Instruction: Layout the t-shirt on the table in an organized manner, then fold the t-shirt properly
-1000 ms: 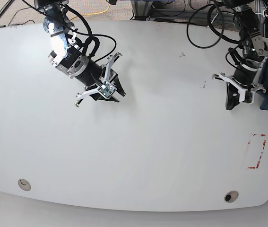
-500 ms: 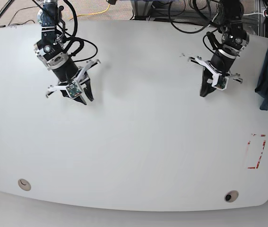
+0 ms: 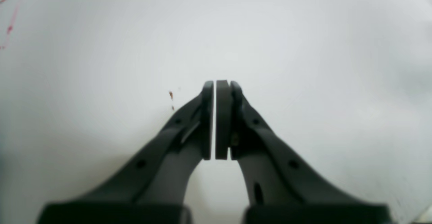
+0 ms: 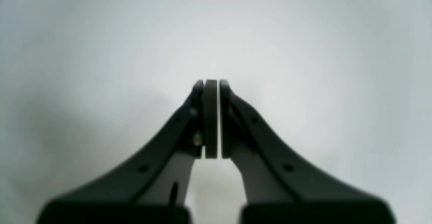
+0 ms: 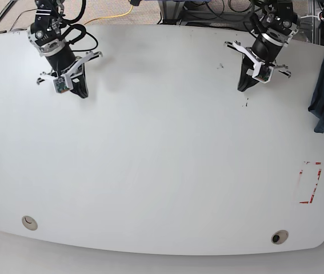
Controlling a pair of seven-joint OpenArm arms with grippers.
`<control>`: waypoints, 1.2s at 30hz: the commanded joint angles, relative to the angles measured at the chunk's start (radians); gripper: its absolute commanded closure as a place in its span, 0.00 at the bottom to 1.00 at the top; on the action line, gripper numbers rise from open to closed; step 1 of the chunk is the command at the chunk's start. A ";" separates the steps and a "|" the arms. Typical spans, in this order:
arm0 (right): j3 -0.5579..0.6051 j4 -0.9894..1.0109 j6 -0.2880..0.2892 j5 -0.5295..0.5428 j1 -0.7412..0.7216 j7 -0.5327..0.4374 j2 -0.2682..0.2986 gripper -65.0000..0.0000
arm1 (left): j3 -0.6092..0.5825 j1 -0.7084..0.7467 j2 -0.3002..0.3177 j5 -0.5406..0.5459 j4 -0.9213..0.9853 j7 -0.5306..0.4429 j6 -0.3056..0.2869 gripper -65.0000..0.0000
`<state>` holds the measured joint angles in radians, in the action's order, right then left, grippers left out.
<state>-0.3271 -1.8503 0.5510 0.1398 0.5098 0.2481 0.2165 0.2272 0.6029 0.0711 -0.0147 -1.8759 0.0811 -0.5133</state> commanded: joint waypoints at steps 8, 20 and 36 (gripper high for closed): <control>-0.013 -0.075 0.004 0.087 0.217 -0.023 0.013 0.99 | 0.059 0.160 -0.014 0.017 -0.041 -0.025 0.000 1.00; -0.013 -0.113 0.005 0.154 0.419 -0.023 0.016 0.99 | 0.080 0.352 -0.034 0.020 -0.075 -0.025 -0.005 1.00; -0.010 -0.107 0.036 0.157 0.596 -0.003 0.011 0.99 | 0.079 0.518 -0.073 0.019 -0.095 -0.025 -0.005 1.00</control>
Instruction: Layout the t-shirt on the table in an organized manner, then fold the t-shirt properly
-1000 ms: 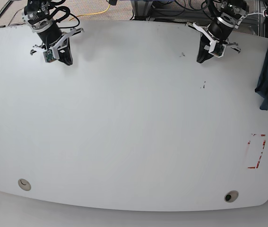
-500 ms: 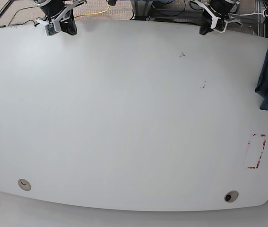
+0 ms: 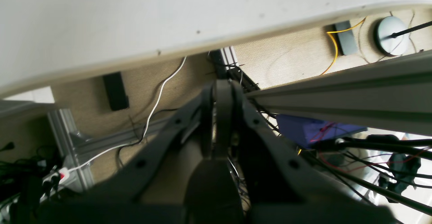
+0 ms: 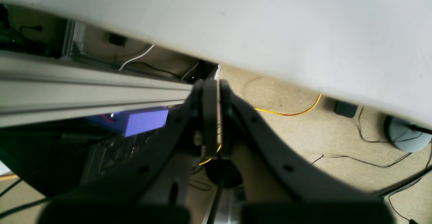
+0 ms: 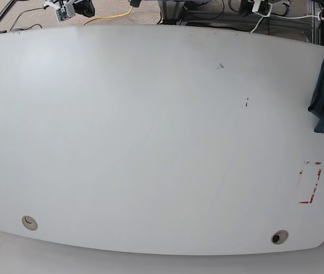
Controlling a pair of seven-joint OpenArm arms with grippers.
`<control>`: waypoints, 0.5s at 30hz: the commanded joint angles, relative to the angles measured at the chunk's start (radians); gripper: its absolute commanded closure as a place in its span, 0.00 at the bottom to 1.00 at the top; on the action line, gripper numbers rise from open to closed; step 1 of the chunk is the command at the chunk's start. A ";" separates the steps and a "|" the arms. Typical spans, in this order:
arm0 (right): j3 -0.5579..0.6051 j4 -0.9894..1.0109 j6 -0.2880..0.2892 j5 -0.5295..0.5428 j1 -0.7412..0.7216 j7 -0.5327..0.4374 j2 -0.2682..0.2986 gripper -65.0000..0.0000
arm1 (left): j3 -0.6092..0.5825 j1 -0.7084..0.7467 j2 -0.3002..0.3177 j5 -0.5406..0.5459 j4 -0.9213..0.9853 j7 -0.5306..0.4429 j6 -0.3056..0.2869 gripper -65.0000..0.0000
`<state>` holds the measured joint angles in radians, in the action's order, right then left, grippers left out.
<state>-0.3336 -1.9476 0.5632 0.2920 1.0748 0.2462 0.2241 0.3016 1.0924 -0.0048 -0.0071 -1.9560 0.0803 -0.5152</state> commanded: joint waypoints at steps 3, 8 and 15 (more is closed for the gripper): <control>-0.002 0.009 0.047 0.006 0.048 0.035 0.004 0.99 | 0.005 0.050 0.001 0.009 -0.012 -0.020 -0.003 1.00; -0.002 0.050 0.076 0.003 0.049 0.038 0.002 0.99 | 0.005 0.065 -0.001 0.003 0.014 -0.018 0.000 1.00; -0.002 0.138 0.077 0.002 0.041 0.038 0.024 0.99 | 0.005 0.070 0.002 0.006 0.114 -0.018 0.000 1.00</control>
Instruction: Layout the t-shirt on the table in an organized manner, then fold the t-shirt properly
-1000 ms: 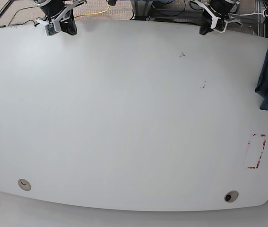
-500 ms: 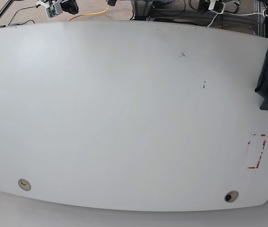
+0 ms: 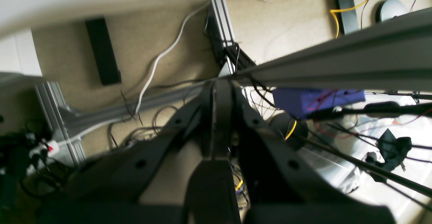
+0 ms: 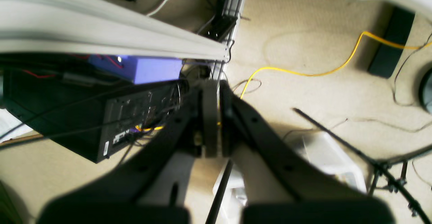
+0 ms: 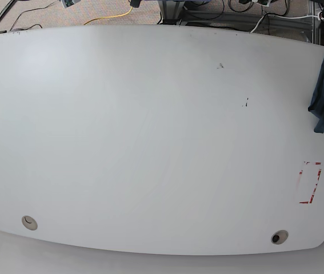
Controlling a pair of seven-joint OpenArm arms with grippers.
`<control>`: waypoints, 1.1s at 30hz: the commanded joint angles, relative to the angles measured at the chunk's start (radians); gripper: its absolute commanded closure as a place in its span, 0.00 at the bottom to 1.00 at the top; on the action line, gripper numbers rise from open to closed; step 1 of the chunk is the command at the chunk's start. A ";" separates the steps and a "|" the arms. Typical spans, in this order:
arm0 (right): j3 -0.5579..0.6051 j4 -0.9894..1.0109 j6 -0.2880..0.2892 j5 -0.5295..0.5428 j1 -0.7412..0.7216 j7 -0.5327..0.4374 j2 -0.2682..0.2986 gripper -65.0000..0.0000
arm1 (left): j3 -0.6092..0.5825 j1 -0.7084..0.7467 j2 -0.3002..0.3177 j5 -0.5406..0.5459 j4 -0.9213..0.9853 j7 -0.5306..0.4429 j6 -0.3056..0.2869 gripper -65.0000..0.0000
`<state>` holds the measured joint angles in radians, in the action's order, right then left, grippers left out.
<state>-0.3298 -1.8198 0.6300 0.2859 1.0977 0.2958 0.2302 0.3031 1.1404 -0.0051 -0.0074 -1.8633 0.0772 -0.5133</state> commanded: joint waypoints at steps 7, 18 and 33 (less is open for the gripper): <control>0.047 0.136 0.054 0.008 -0.031 -0.011 0.045 0.99 | 0.001 -0.023 0.004 0.004 0.164 -0.020 0.000 1.00; 0.139 0.348 0.052 -0.096 -0.144 -0.045 0.044 0.99 | -0.002 -0.150 0.009 0.002 0.396 -0.020 -0.003 1.00; 0.139 0.664 0.054 -0.202 -0.331 -0.097 -0.010 0.99 | -0.060 -0.314 0.072 0.001 0.666 -0.020 0.002 1.00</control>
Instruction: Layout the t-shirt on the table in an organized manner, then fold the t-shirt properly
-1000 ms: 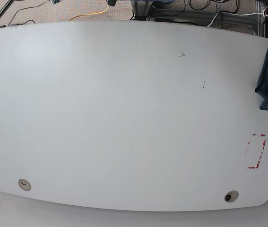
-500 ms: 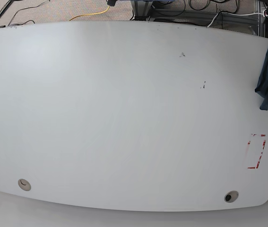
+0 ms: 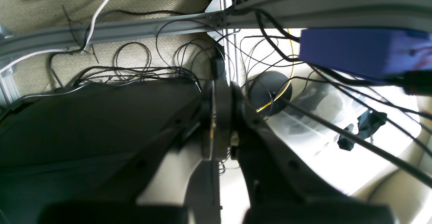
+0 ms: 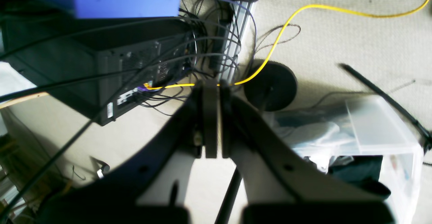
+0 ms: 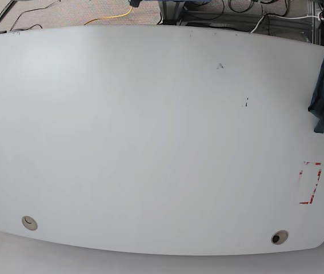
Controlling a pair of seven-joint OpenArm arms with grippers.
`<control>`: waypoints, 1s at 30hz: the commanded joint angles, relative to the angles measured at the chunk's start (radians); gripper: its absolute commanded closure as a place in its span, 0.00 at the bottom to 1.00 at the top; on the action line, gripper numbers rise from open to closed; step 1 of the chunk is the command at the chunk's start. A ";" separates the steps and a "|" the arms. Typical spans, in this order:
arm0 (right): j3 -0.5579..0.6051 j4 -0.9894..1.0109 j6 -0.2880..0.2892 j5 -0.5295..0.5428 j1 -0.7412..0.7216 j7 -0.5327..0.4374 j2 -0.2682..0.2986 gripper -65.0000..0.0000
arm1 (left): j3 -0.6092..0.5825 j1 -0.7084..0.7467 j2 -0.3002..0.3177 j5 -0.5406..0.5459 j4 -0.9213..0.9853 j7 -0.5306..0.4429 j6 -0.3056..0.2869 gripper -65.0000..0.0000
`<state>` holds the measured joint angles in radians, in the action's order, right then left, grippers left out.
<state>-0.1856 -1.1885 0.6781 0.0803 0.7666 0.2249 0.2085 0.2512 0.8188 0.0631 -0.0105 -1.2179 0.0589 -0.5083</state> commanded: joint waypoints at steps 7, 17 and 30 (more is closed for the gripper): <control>0.047 0.157 0.002 0.002 -0.072 -0.038 0.018 0.98 | -0.025 -0.088 0.010 -0.026 0.129 -0.001 -0.003 1.00; 0.148 0.295 -0.065 0.002 -0.131 -0.089 0.015 0.98 | -0.029 -0.200 -0.027 -0.115 0.278 -0.001 0.004 1.00; 0.168 0.540 -0.125 0.009 -0.276 -0.178 0.010 0.98 | -0.031 -0.364 -0.029 -0.173 0.531 -0.001 0.161 1.00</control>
<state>-0.0147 -0.6888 0.5457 0.0826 0.4999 0.0757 0.2111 0.2214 0.4747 0.0303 -0.1852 -0.7204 0.0624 -0.3515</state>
